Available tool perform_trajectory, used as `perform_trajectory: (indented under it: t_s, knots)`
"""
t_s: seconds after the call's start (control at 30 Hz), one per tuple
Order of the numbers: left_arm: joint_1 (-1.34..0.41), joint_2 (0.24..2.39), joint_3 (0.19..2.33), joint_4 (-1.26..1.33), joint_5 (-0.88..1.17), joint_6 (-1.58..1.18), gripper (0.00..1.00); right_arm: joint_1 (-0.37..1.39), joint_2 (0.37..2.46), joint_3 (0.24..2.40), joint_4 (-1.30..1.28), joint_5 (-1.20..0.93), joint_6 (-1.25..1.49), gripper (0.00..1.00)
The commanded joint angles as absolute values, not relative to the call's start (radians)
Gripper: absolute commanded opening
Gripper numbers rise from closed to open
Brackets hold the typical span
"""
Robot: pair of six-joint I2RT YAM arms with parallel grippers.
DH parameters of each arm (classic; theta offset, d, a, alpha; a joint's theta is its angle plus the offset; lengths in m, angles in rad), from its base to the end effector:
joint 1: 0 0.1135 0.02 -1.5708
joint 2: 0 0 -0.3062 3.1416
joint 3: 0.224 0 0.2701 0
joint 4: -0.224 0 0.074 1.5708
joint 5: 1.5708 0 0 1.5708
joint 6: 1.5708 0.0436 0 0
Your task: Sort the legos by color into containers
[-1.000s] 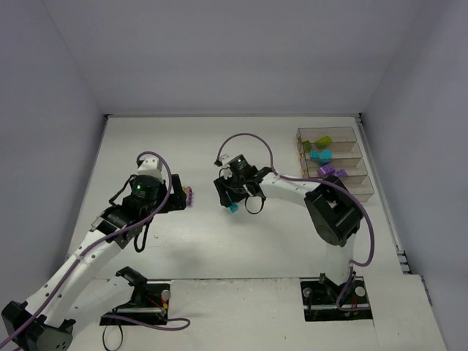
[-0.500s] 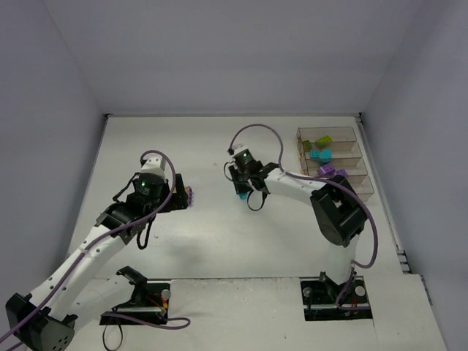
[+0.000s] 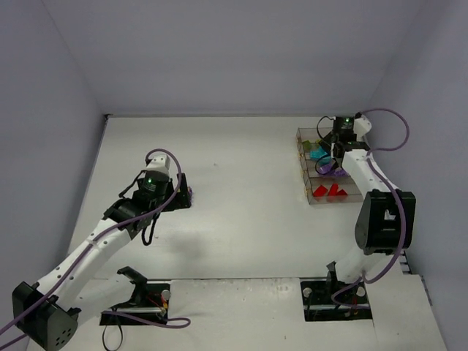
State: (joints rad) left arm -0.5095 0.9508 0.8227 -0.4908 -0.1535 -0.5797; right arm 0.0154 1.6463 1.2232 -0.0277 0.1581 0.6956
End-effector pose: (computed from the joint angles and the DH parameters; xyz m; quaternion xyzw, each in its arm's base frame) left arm 0.1834 -0.0948 0.3206 -0.0662 0.8845 -0.1784 0.4261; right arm 0.4133 -0.0005 0.3144 0.3213 0.7822 0.1216 0.5197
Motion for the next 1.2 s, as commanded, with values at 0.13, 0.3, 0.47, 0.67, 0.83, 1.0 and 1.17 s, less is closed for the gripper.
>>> perform_trajectory:
  t_s: [0.13, 0.3, 0.47, 0.67, 0.83, 1.0, 1.17]
  knots:
    - [-0.505, 0.985, 0.864, -0.425, -0.144, -0.578, 0.87, -0.09, 1.744, 1.315, -0.038, 0.137, 0.9, 0.07]
    - [-0.505, 0.994, 0.867, -0.428, -0.149, -0.577, 0.87, -0.135, 1.81, 1.379, -0.04, 0.156, 0.926, 0.1]
    - [-0.505, 0.994, 0.862, -0.433, -0.153, -0.58, 0.87, -0.182, 1.861, 1.424, -0.04, 0.166, 0.939, 0.12]
    - [-0.503, 0.992, 0.85, -0.428, -0.156, -0.591, 0.87, -0.216, 1.914, 1.45, -0.04, 0.153, 0.956, 0.19]
    - [-0.505, 1.0, 0.853, -0.429, -0.149, -0.6, 0.87, -0.233, 1.944, 1.466, -0.038, 0.158, 0.96, 0.2]
    - [-0.505, 1.003, 0.856, -0.428, -0.141, -0.6, 0.87, -0.242, 1.974, 1.503, -0.038, 0.149, 0.951, 0.24]
    - [-0.503, 1.002, 0.853, -0.434, -0.138, -0.601, 0.87, -0.25, 1.976, 1.516, -0.034, 0.135, 0.95, 0.37]
